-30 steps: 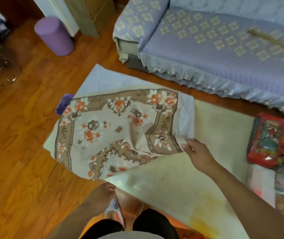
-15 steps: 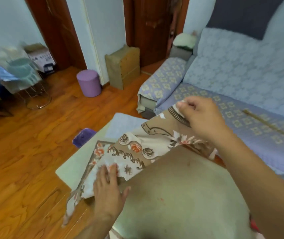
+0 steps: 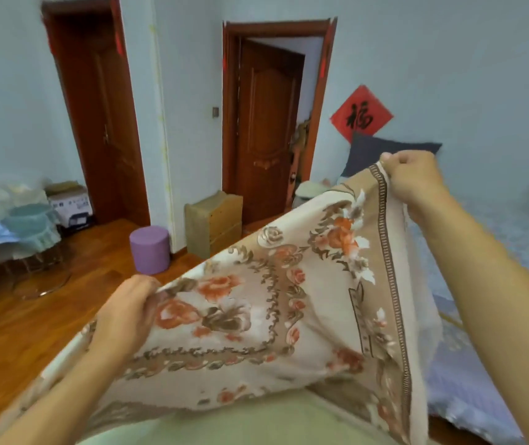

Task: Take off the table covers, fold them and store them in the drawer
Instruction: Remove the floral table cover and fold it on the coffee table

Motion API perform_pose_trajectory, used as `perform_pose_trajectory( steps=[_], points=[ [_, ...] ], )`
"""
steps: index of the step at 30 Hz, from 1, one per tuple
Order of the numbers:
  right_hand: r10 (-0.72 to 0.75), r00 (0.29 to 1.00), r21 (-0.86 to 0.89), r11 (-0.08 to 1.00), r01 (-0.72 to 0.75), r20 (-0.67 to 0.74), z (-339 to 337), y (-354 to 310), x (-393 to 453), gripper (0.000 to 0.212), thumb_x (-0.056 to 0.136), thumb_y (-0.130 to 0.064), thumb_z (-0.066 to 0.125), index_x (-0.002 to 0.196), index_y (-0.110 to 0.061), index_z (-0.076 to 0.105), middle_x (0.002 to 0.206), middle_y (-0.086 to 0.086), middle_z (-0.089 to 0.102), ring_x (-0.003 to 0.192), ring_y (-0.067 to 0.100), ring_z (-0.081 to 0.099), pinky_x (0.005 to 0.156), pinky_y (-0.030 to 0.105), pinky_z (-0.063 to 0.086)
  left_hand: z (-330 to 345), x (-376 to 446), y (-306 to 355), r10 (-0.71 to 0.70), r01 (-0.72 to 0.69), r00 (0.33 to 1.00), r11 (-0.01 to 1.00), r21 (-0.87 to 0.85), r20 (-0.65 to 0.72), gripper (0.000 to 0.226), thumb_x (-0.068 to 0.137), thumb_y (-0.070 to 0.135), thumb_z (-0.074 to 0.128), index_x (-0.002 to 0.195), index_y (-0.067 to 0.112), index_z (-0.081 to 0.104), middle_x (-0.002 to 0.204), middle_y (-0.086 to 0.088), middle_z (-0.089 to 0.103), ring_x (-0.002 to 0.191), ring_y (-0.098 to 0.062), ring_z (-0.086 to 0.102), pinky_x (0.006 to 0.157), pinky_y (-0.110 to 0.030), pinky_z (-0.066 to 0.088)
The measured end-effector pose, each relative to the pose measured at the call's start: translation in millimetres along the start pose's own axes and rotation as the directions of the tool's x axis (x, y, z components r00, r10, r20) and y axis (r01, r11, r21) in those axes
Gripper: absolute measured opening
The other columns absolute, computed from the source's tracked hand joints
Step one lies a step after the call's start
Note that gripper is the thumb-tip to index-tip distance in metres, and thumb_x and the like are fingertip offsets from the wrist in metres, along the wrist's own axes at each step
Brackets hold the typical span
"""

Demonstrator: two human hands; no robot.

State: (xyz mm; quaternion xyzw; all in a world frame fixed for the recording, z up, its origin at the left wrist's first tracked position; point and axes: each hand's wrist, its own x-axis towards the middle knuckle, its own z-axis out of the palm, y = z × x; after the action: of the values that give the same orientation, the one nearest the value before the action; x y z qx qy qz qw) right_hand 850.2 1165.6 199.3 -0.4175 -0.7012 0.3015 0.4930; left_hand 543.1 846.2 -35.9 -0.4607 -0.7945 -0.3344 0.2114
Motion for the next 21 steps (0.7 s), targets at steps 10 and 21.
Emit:
perform_pose_trajectory(
  steps=[10, 21],
  points=[
    [-0.004, 0.974, 0.01, 1.0, 0.007, -0.227, -43, -12, 38, 0.028, 0.087, -0.037, 0.074, 0.108, -0.022, 0.063, 0.109, -0.003, 0.061, 0.099, 0.015, 0.058, 0.085, 0.029, 0.047, -62, 129, 27, 0.043, 0.016, 0.954, 0.981, -0.194, 0.295, 0.016, 0.099, 0.017, 0.063, 0.087, 0.019, 0.073, 0.07, 0.004, 0.07, 0.06, -0.01, 0.062, 0.056, -0.027, 0.047],
    [0.083, 0.996, 0.079, 0.993, -0.084, 0.015, 4, -60, -7, 0.025, 0.08, 0.0, 0.079, 0.096, -0.017, 0.072, 0.09, 0.01, 0.072, 0.079, 0.02, 0.07, 0.075, 0.028, 0.058, -20, 163, 42, 0.177, -0.139, 0.976, 0.957, -0.256, 0.13, 0.085, 0.085, 0.048, 0.075, 0.156, 0.038, 0.029, 0.16, 0.001, 0.025, 0.148, -0.023, 0.025, 0.12, -0.045, 0.026]
  ],
)
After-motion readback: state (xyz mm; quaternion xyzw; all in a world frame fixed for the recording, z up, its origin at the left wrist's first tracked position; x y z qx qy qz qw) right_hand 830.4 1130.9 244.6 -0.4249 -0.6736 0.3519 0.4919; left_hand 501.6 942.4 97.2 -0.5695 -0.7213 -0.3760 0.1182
